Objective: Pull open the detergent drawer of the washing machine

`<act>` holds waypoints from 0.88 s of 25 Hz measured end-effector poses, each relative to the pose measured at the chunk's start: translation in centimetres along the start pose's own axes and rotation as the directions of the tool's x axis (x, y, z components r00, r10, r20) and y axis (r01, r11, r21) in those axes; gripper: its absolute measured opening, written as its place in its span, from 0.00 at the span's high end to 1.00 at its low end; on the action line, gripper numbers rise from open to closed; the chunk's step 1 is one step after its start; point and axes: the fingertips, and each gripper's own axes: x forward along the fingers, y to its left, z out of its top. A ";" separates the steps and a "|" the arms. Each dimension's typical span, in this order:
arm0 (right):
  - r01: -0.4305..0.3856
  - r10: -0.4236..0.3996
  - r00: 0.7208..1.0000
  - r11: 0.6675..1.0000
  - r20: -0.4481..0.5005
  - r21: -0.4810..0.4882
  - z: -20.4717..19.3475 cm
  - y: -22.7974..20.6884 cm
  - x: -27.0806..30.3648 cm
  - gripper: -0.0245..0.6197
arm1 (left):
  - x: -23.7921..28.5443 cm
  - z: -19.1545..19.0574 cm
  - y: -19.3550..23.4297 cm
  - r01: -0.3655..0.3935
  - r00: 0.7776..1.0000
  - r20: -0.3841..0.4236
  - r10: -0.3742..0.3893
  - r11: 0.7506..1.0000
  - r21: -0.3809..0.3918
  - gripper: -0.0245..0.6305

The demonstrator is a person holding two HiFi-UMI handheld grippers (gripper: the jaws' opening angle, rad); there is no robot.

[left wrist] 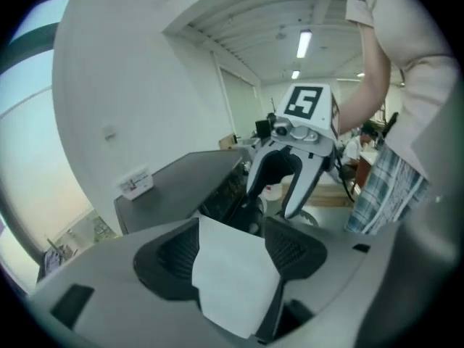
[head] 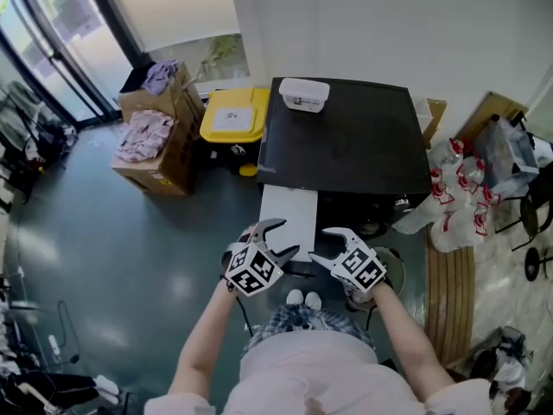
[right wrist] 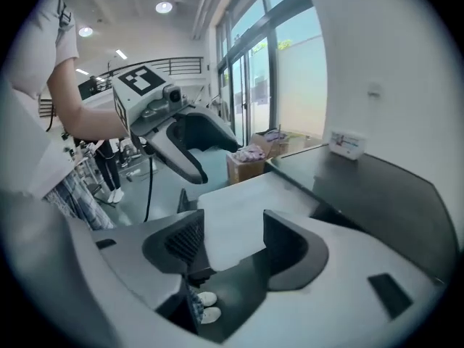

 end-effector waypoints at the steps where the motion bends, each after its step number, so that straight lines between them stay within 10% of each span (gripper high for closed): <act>1: 0.035 -0.036 0.999 0.999 0.035 0.021 0.7 -1.2 -0.9 0.54 | -0.2 1.1 1.2 -0.029 0.999 0.040 0.031 0.999 -0.037 0.52; 8: 0.247 -0.284 0.927 0.954 0.243 0.172 4.5 -8.6 -7.7 0.62 | -2.5 7.0 7.9 -0.167 0.935 0.263 0.237 0.951 -0.261 0.61; 22: 0.532 -0.667 0.610 0.745 0.428 0.403 5.9 -15.5 -19.1 0.94 | -4.4 10.5 12.6 -0.357 0.787 0.342 0.513 0.831 -0.426 0.90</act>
